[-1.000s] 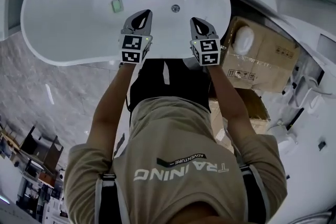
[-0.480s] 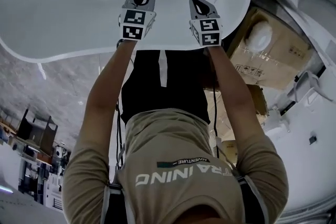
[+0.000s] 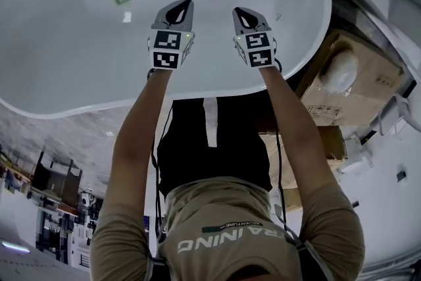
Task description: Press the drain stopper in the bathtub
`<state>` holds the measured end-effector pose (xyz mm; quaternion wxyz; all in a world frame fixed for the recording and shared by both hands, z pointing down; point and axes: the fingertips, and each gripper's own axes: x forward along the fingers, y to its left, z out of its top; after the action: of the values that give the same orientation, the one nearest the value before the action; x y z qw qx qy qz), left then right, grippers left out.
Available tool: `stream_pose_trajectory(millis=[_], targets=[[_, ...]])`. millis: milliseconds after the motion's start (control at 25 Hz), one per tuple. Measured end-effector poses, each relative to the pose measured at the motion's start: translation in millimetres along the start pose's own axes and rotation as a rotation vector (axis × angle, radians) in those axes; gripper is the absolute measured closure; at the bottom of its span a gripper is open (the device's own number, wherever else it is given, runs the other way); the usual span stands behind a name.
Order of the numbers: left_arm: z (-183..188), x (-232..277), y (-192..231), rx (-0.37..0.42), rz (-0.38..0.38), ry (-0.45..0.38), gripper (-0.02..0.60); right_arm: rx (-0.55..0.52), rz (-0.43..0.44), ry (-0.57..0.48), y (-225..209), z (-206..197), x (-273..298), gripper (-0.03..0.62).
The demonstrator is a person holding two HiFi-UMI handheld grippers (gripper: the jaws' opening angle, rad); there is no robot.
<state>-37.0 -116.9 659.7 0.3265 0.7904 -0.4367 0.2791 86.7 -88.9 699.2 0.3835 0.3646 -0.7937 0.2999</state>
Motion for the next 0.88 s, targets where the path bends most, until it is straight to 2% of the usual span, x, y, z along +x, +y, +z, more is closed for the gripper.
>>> stream_pose_trajectory(millis=[280, 520, 640, 880], targets=[[-52, 69, 28, -0.021, -0.016, 0.065, 0.58, -0.036, 0.002, 0.073, -24, -46, 95, 0.58], [-102, 123, 51, -0.025, -0.037, 0.126, 0.58, -0.067, 0.015, 0.19, -39, -93, 168, 0.58], [-123, 144, 55, -0.013, -0.044, 0.155, 0.58, -0.111, 0.017, 0.245, -48, -115, 192, 0.58], [-148, 167, 56, -0.003, -0.074, 0.182, 0.58, -0.123, 0.029, 0.316, -55, -142, 226, 0.58]])
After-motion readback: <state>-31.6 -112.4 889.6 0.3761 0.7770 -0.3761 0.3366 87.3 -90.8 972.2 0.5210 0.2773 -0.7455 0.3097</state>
